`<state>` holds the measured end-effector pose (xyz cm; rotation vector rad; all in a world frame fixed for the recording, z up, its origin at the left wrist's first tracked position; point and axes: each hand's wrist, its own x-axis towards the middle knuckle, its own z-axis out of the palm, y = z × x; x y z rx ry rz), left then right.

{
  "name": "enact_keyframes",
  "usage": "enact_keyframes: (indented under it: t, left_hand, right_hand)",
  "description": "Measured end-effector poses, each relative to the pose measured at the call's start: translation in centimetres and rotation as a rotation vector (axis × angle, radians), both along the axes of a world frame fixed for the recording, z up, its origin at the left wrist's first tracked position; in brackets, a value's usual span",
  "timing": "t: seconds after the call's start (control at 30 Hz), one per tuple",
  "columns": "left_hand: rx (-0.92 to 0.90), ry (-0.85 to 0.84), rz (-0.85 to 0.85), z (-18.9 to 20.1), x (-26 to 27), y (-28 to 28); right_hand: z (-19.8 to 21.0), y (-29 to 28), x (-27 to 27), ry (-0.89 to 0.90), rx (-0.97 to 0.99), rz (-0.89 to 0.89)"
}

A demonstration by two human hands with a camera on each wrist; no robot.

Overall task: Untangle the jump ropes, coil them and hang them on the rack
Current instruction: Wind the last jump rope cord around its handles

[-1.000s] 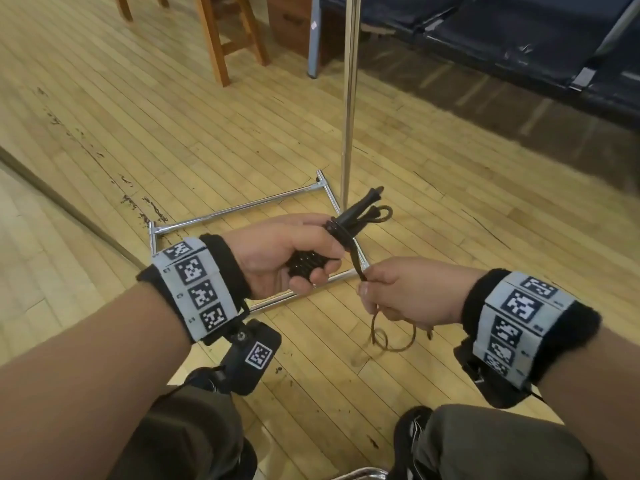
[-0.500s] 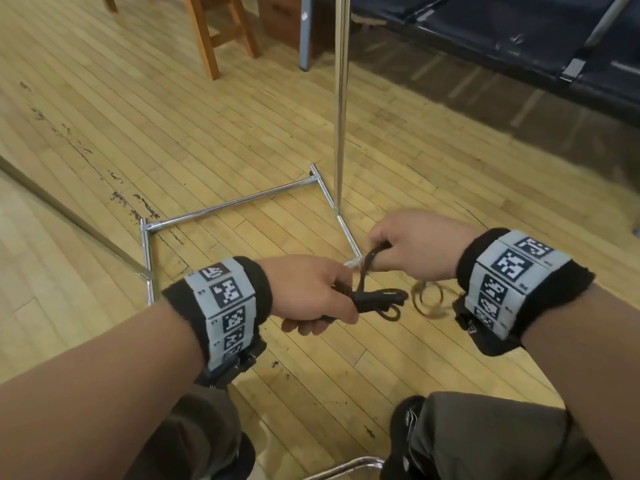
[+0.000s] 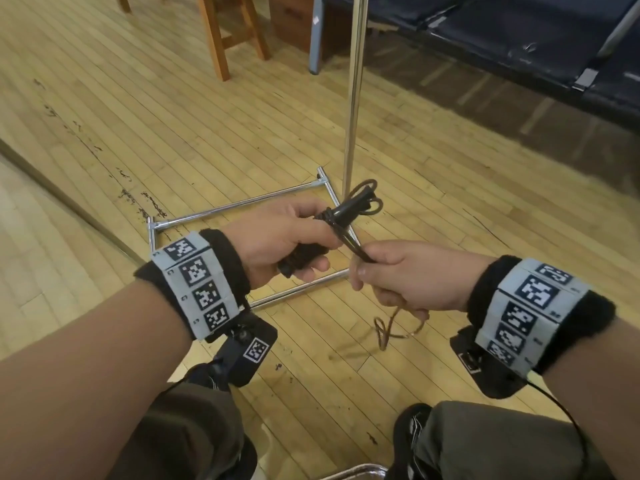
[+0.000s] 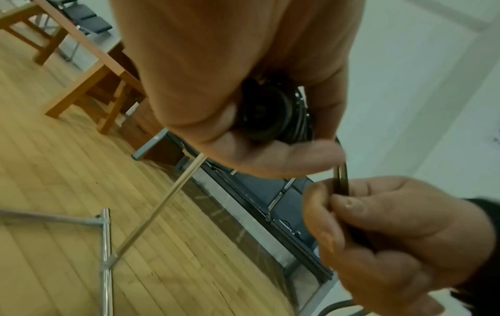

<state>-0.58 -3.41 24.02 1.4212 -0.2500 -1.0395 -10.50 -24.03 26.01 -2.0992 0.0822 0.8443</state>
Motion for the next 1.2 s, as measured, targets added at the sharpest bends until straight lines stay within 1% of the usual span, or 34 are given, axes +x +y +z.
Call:
enact_keyframes:
  t: [0.07, 0.1, 0.13, 0.2, 0.3, 0.33, 0.43, 0.5, 0.57, 0.63, 0.67, 0.73, 0.77, 0.83, 0.87, 0.93, 1.03, 1.07, 1.13, 1.2]
  left_hand:
    - [-0.082, 0.067, -0.164, 0.1, -0.4, 0.0]
    - [-0.107, 0.108, -0.254, 0.2, -0.8, -0.1]
    - [-0.099, 0.114, -0.328, 0.3, -1.2, -0.3]
    - [-0.014, 0.032, -0.397, 0.4, -2.0, -0.9]
    - [0.084, -0.087, -0.465, 0.5, -3.3, -1.8]
    - [0.139, -0.149, -0.516, 0.5, -3.6, -2.0]
    - [0.413, -0.377, -0.665, 0.2, -4.1, -2.5]
    - [0.599, -0.479, -0.693, -0.3, -4.5, -2.8]
    - [0.736, -0.564, -0.671, -0.8, -4.7, -3.1]
    - [0.794, -0.619, -0.584, -1.3, -4.2, -3.2]
    - [0.799, -0.635, -0.505, -1.4, -3.7, -3.1]
    - [0.738, -0.621, -0.299, -1.4, -2.0, -2.6]
    - [0.665, -0.565, -0.195, -1.2, -1.2, -2.3]
    - [0.464, -0.377, -0.054, -0.8, -0.3, -1.6]
    - [0.363, -0.286, -0.040, -0.6, -0.2, -1.4]
    - [0.202, -0.180, -0.096, -0.4, -0.3, -1.1]
    - [0.066, -0.122, -0.225, -0.3, -0.6, -0.9]
    - [0.045, -0.109, -0.258, -0.1, -0.7, -0.9]
    - [0.040, -0.115, -0.310, 0.3, -1.0, -0.9]
    - [0.111, -0.195, -0.398, 0.9, -1.5, -1.1]
  right_hand:
    - [-0.6, -0.1, 0.1, 0.071, 0.016, 0.044]
    - [-0.9, 0.0, 0.0, 0.090, -0.003, 0.067]
    - [-1.2, 0.0, -0.1, 0.102, -0.022, 0.093]
    - [-1.5, -0.3, 0.0, 0.122, -0.043, 0.142]
    - [-1.3, -0.9, 0.7, 0.110, -0.181, 0.160]
    - [-1.0, -1.0, 1.1, 0.075, -0.243, 0.147]
    - [0.2, -0.4, 1.6, -0.129, -0.511, 0.183]
    - [1.3, 0.5, 1.5, -0.223, -0.624, 0.247]
    - [2.3, 1.8, 1.2, -0.289, -0.690, 0.317]
    - [3.0, 2.6, 0.5, -0.327, -0.682, 0.329]
    - [3.3, 2.8, 0.1, -0.331, -0.668, 0.311]
    - [3.4, 2.8, -0.4, -0.332, -0.598, 0.216]
    - [3.3, 2.6, -0.6, -0.327, -0.534, 0.151]
    - [2.8, 2.3, -0.6, -0.281, -0.361, 0.038]
    - [2.5, 2.1, -0.6, -0.247, -0.285, 0.007]
    - [1.7, 1.6, -0.6, -0.157, -0.185, -0.005]
    - [0.6, 1.0, -0.4, -0.019, -0.028, -0.016]
    - [0.4, 0.6, -0.2, -0.002, -0.032, -0.002]
    - [0.3, -0.1, 0.2, -0.011, -0.157, 0.068]
    - [0.3, -0.6, 0.6, -0.047, -0.290, 0.143]
